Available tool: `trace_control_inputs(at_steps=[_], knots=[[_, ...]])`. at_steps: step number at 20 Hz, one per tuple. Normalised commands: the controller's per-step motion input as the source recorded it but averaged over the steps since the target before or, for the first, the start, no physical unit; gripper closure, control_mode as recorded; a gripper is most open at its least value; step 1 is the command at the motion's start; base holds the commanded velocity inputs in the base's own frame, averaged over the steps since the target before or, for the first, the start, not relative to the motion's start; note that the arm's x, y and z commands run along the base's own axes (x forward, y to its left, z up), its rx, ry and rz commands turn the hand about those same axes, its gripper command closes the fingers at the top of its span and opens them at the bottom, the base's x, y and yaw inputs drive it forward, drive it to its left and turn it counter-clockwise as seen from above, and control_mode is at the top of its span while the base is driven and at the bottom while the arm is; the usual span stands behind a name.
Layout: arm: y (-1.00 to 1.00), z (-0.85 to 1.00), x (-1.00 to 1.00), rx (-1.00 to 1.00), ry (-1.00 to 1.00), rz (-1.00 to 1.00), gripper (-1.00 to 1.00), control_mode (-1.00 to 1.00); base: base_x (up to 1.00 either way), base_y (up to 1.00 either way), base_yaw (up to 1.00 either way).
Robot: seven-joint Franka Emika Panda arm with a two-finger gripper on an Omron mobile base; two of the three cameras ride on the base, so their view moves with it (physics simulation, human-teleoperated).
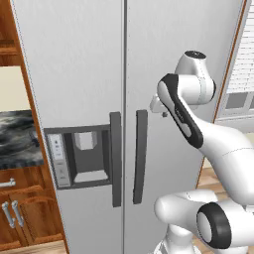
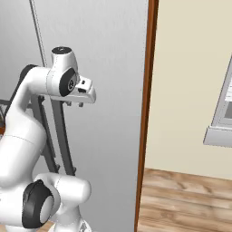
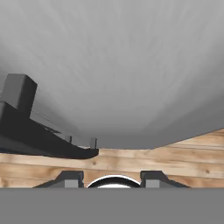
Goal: Retrieve the butter from the fridge and place it on a plate on the dining table. Then retrieve the butter knife by the fridge and place it near the plate.
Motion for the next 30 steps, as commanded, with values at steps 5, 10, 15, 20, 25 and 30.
trace_control_inputs(at_steps=[5, 10, 15, 20, 25, 30], knots=[[0.00, 0.00, 0.00, 0.00, 0.00, 0.00, -1.00, 1.00, -0.14, 0.07, 0.00], [0.00, 0.00, 0.00, 0.00, 0.00, 0.00, -1.00, 1.00, -0.72, 0.55, -0.02], [0.00, 0.00, 0.00, 0.00, 0.00, 0.00, -1.00, 1.00, -0.42, 0.39, -0.07], [0.00, 0.00, 0.00, 0.00, 0.00, 0.00, -1.00, 1.00, -0.22, 0.00, -0.08], [0.00, 0.00, 0.00, 0.00, 0.00, 0.00, -1.00, 1.00, -0.42, 0.12, -0.11], [0.00, 0.00, 0.00, 0.00, 0.00, 0.00, -1.00, 1.00, -0.36, 0.14, -0.09]])
